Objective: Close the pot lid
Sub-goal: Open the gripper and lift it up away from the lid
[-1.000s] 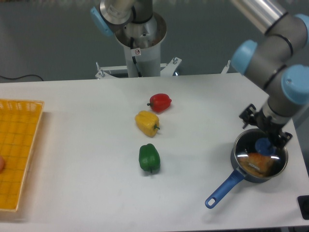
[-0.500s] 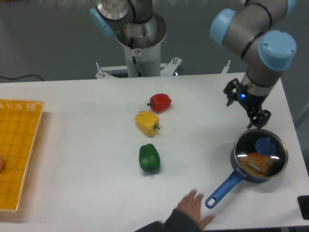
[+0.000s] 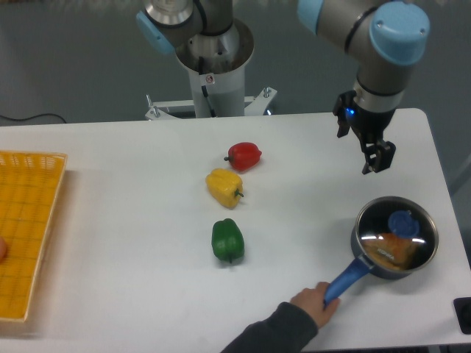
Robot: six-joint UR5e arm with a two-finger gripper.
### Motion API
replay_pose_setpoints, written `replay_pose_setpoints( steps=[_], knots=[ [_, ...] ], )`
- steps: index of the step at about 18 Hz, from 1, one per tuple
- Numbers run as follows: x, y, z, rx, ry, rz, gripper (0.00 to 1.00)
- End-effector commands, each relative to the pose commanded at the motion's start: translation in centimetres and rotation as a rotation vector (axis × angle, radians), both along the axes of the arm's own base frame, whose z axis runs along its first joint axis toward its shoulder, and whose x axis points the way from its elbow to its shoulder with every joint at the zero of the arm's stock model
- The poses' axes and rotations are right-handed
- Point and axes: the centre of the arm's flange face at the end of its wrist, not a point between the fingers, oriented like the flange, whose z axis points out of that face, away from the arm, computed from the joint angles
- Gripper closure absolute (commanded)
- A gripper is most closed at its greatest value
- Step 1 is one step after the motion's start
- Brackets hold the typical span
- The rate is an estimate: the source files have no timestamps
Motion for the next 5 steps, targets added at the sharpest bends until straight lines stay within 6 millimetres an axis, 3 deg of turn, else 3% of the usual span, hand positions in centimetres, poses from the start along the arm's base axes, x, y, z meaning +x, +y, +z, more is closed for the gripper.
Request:
replay_pose_setpoints(
  steps=[5],
  knots=[
    [0.29,0.29,-0.20,-0.010,-0.009,-0.009,0.00]
  ],
)
